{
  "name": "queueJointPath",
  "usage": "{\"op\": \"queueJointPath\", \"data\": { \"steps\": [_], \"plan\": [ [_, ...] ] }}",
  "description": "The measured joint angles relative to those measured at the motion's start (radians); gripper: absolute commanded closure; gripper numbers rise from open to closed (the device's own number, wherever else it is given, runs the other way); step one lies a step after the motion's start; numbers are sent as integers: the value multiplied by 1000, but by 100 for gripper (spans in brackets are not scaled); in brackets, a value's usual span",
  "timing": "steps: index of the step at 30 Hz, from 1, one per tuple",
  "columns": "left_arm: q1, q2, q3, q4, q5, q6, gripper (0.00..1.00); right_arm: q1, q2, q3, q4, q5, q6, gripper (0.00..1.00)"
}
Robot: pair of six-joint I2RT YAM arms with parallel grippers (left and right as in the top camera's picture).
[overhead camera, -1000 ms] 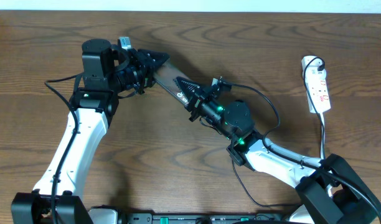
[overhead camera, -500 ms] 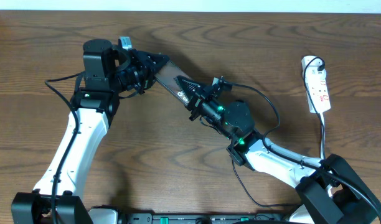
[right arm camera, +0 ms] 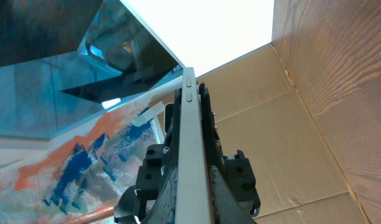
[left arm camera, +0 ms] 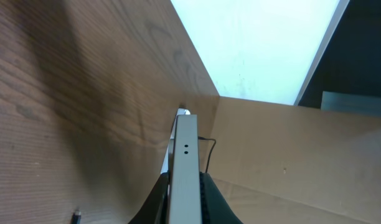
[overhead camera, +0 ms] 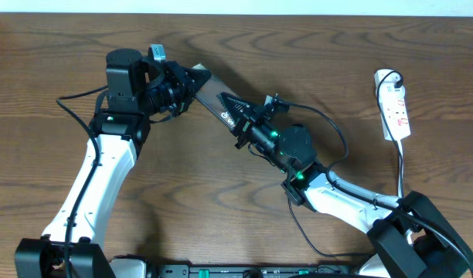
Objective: Plug charger to phone and switch on socket
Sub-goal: 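Grasp the phone's top end with the left gripper, holding it with both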
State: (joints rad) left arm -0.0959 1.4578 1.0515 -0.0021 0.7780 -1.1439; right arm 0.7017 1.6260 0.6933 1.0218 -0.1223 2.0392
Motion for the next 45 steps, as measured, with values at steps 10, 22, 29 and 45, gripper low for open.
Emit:
{"op": "queueJointPath", "data": {
  "steps": [10,22,29,45],
  "plan": [
    [-10,0,0,0,-23,0,92,0,0,0,-1,6,3,99],
    [-18,0,0,1,-44,7,92,0,0,0,-5,11,8,99],
    [-18,0,0,0,-45,15,92,0,0,0,-9,11,11,98],
    [-23,0,0,0,-52,42,92,2,0,1,-38,-2,16,68]
  ]
}}
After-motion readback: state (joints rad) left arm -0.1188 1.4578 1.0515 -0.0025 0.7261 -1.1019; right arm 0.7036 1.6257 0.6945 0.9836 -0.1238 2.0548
